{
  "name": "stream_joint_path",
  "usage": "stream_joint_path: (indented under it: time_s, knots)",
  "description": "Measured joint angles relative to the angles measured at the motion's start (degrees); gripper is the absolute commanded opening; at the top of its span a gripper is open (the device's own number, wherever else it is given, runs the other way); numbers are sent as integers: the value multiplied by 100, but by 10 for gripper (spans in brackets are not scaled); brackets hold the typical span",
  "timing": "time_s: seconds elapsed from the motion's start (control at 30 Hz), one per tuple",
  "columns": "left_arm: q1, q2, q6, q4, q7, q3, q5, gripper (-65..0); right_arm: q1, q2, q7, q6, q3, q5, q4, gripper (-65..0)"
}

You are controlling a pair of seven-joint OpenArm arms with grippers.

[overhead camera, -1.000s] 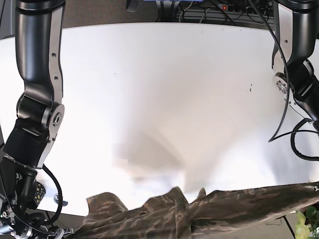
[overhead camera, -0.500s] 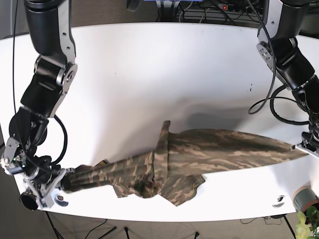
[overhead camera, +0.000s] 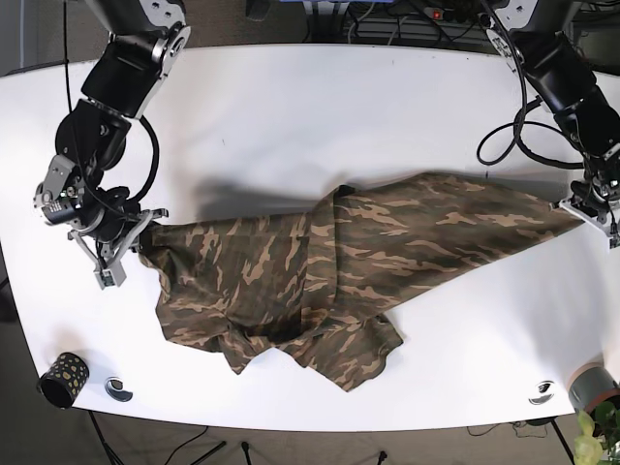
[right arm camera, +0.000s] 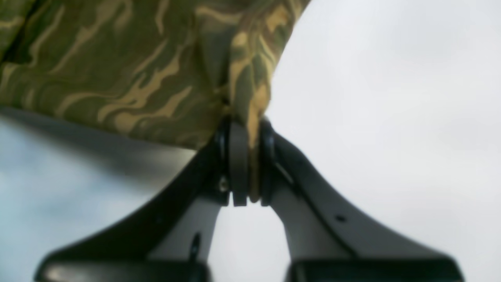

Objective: Fold the T-shirt properly
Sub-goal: 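Lift the camouflage shirt with both grippers and lay it flat, then hold the shirt edges with both grippers, stretching it across the table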

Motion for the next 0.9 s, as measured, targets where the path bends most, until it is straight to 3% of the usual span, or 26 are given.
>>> stream_joint_path:
  time_s: [0.4,0.6,0.77,0.9]
  knots:
    - [573,-256,-448,-9,-221,-44,-15,-650,-1040,-83,4,0,400,44,678,-650]
    - [774,-332,-459,-7,-216,-358,-13,-650,-1598,-44,-15,9,710,984,728,-650]
    - [837,-363,-455,-7,-247,-431,4,-650,-2057,-85,-595,-9,944,1853,957,-650]
    - [960,-424,-463,11,-234,-433,-20,-650,-2369,-103,-586,-2,1058,2162,1399,-650]
